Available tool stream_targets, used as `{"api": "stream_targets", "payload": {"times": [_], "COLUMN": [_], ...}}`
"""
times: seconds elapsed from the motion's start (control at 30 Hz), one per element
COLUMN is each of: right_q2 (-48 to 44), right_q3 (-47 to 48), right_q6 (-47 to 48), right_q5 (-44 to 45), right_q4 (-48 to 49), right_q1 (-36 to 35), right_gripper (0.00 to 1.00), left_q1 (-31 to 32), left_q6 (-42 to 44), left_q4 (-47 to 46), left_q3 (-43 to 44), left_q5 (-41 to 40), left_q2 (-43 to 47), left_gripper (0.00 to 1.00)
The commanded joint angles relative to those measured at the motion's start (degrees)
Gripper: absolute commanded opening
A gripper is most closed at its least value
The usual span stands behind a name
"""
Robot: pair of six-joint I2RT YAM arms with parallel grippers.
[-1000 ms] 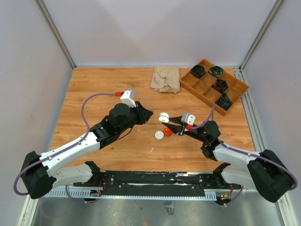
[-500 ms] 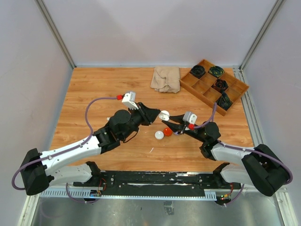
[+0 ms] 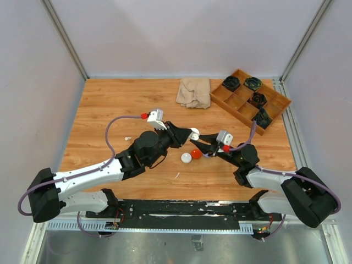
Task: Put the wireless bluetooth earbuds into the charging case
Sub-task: Place the earbud in the charging case.
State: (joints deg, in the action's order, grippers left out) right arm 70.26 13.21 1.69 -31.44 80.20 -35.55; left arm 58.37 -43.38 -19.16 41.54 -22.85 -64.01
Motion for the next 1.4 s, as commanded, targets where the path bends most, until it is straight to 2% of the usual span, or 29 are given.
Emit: {"api": "stream_targets", "payload": {"times": [0.0,0.87,1.2,1.37], "right_q2": [0.32,-1.69,-1.79,-1.79], "right_q3": [-0.87,-1.79,-1.83,-1.94], "right_q6": [-0.73,-0.42,-0.38,-0.16], "right_q5": [0.84,1.75,1.57,1.64], "right_q4": [5.09,5.63,5.64,5.58], "right_q1": [-0.92,-0.92,-0.92,-0.9], "right_gripper": [0.01,0.01,0.01,0.01], "left_q1": [1.46,4.5,4.88,5.28], "left_q6": [-0.07,1.6,4.23,4.71], "left_q4": [-3.23,-5.8,-5.94,-5.89], "left_q3": [0.22,-2.16,-1.55,-1.27], "left_q5": [-3.63,-7.19,-9.04,-9.35], "left_q2": [-0.7,-1.35,-3.41,-4.02], "left_gripper": [0.14,0.18,0.24,0.32]}}
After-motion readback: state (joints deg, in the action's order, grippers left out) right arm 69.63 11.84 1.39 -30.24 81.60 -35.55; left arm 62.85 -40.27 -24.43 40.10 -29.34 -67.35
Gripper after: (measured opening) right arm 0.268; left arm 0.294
